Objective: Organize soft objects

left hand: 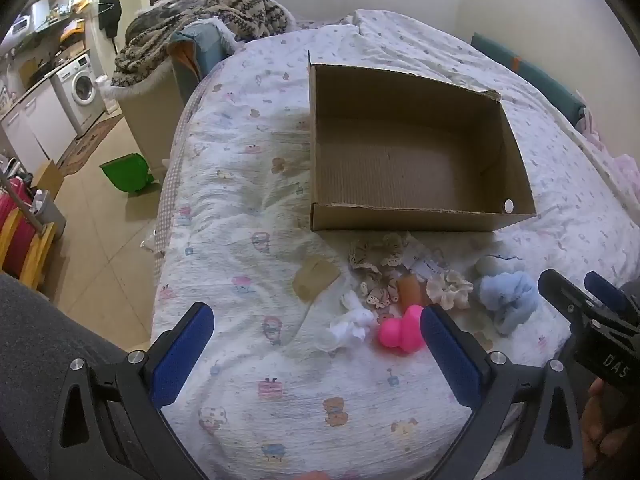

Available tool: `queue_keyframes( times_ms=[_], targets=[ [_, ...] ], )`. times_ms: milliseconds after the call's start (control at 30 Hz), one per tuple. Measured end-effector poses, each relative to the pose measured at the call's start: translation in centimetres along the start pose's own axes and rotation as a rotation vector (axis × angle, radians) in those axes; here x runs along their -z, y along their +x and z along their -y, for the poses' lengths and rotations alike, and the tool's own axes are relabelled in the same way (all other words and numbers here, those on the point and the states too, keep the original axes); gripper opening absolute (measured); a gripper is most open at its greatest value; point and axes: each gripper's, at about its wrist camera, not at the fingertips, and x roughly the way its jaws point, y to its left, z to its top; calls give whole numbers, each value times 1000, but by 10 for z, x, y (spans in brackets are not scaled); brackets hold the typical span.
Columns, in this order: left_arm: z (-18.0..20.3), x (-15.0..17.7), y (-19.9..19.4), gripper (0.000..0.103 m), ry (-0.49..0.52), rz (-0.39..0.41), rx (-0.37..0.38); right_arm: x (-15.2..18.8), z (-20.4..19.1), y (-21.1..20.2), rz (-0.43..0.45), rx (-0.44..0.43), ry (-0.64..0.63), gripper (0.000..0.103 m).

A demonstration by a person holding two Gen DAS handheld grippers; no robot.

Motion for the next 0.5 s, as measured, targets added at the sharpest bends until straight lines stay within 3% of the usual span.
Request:
queue_keyframes(
  times_ms=[500],
  targets=[
    [-1,1,-1,103,0,-1,7,0,0,1,-1,1,1,103]
  ],
)
